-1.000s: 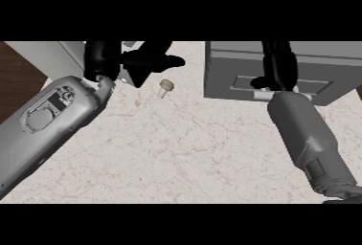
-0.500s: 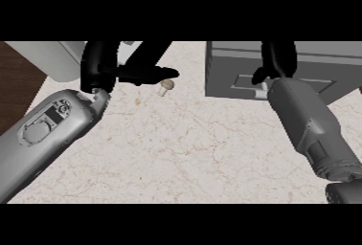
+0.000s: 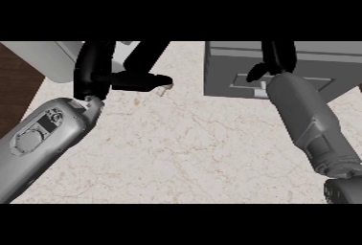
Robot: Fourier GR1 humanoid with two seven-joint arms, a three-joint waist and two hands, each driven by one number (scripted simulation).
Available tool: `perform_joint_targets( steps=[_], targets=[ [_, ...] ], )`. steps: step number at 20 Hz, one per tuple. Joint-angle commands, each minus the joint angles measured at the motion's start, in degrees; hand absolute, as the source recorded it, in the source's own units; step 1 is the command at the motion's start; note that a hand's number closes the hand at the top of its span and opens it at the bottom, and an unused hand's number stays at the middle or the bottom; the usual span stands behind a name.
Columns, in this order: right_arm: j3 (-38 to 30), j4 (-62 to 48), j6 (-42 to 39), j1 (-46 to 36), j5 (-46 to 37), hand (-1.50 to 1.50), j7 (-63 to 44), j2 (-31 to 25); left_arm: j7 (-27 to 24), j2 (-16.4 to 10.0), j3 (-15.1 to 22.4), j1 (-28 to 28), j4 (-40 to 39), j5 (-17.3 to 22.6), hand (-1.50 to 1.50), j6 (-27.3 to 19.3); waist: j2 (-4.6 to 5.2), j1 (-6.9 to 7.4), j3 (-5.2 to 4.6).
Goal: Pick up the can, place it into the drawer and close the drawer
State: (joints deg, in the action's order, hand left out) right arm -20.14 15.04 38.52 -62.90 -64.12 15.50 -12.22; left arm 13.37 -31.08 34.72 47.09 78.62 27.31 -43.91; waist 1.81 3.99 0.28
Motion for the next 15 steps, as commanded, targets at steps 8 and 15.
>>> perform_joint_targets(
  steps=[8, 15],
  targets=[
    [-15.33, 3.83, -8.25, -5.70, 19.57, -1.50, 11.00, 5.12, -1.39, -0.97, -0.70, -6.47, 3.22, -0.62, -1.50, -0.50, -0.91, 0.12, -0.09],
    [-19.66, 2.93, -10.94, -6.84, 25.08, -1.50, 12.97, 6.07, -1.80, -0.99, -2.37, -8.44, 4.69, -1.69, -1.50, -0.49, -0.89, -0.85, -0.20]
  ],
)
